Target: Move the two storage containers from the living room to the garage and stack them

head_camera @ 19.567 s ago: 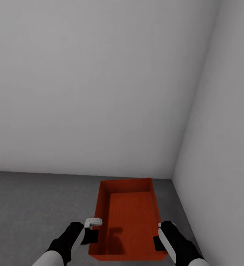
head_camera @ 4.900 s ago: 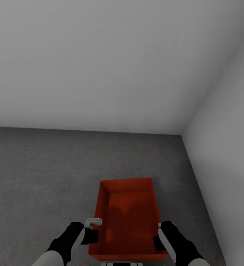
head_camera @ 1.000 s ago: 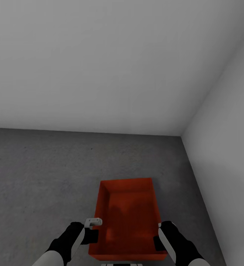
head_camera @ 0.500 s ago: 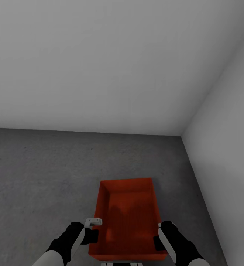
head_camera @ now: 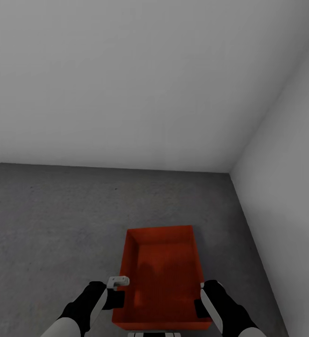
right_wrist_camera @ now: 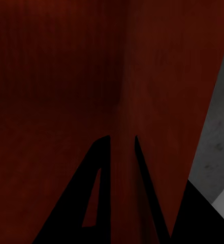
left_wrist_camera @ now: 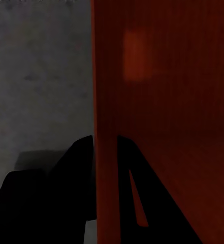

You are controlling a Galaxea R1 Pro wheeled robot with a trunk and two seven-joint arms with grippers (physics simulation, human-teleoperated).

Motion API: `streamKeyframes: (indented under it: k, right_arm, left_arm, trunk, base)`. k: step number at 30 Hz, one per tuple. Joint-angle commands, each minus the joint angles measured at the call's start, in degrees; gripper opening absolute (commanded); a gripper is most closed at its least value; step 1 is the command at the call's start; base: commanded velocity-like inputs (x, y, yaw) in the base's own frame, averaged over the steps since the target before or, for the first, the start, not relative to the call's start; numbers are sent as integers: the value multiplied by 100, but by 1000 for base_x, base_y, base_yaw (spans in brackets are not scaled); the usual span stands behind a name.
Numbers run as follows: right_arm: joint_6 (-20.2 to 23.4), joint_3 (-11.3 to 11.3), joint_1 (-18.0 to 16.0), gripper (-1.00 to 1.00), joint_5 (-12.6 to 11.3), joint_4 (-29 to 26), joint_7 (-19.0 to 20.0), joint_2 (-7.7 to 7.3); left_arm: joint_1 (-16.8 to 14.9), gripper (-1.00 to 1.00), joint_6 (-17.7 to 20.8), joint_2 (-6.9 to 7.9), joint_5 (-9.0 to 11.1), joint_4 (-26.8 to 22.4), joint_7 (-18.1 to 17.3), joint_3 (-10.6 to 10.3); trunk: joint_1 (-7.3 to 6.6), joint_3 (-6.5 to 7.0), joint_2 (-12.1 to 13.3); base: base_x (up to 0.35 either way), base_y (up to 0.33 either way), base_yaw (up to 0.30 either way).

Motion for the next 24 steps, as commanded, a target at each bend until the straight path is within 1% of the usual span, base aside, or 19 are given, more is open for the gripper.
streamKeyframes:
  k: [1,8,16,24]
  right_arm:
    - [-47,10,-5,-100,-371,-8,-23,86]
    - [-48,10,-5,-100,-371,-10,-23,89]
    - [-48,10,-5,-100,-371,-9,-23,91]
    - [-46,10,-5,-100,-371,-8,-23,89]
  left_arm:
    - [4,-100,35,-10,66,-4,-12,-13]
    - [4,-100,35,-13,62,-7,-12,-13]
    - [4,-100,35,-11,62,-4,-12,-13]
    - [4,-100,35,-10,66,-4,-12,-13]
  trunk:
    - [-1,1,-2]
    - [-1,55,-2]
    - [175,-18,-322]
    - [175,15,-322]
  base:
    - [0,0,0]
    - [0,0,-28]
    - [0,0,-7]
    - [0,0,0]
